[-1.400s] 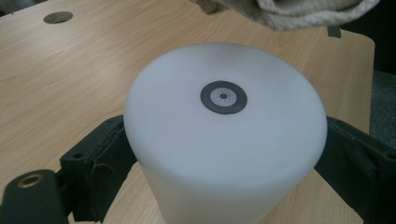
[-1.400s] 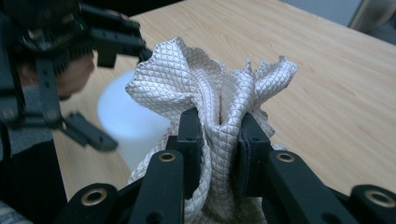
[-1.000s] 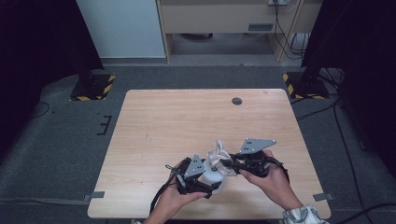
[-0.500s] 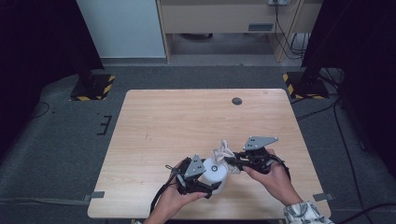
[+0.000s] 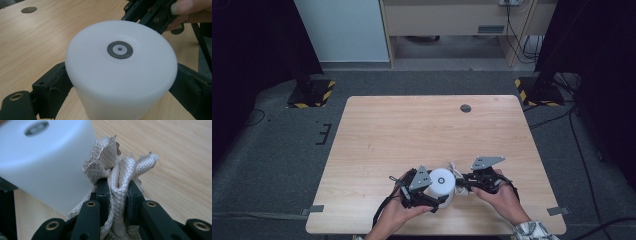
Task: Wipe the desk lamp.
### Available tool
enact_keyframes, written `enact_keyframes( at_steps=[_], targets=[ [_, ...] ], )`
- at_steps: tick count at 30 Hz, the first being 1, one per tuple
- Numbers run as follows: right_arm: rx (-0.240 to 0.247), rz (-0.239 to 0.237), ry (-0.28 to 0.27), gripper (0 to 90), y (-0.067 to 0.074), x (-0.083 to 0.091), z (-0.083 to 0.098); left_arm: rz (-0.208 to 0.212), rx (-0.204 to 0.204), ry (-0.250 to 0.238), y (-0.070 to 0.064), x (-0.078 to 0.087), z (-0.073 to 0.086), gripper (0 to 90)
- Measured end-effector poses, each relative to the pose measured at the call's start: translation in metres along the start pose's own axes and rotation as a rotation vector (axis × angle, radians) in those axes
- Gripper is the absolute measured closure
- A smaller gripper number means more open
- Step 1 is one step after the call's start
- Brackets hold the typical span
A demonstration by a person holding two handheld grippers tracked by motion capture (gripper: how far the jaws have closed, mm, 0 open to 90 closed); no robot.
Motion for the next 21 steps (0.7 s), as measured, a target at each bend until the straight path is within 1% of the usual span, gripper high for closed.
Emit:
enact_keyframes(
  at_steps=[3,7,10,14,15,17,21],
  targets=[
    [-0.012,-0.002,0.009,76.7,-0.003,-0.004,0.006,0.000,-0.001,0.001,0.000,0.000,0.000,8.2],
    [-0.006,-0.001,0.014,76.8,-0.002,-0.003,0.005,0.001,-0.003,0.004,0.000,0.000,0.000,8.2],
    [0.007,-0.008,-0.018,76.8,0.002,0.006,-0.004,0.001,-0.006,0.004,0.000,0.000,0.000,8.2],
    [0.035,-0.012,-0.066,76.8,0.009,0.018,-0.021,0.001,-0.007,0.004,0.000,0.000,0.000,8.2],
    [0.040,-0.011,-0.069,76.8,0.010,0.019,-0.023,0.001,-0.007,0.004,0.000,0.000,0.000,8.2],
    [0.048,-0.014,-0.059,76.8,0.009,0.018,-0.024,0.001,-0.007,0.005,0.000,0.000,0.000,8.2],
    [0.030,-0.021,-0.045,76.8,0.004,0.010,-0.018,0.001,-0.011,0.005,0.000,-0.001,0.000,8.2]
  ],
)
Point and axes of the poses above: each handheld gripper's, and its own axes: x roughly backward along the jaws, z roughly out of its underside, y roughly to its left, the point moved 5 cm from there along -x, roughly forward along the jaws, and after that the axes turned 14 degrees about -z, right-handed, at the moved point
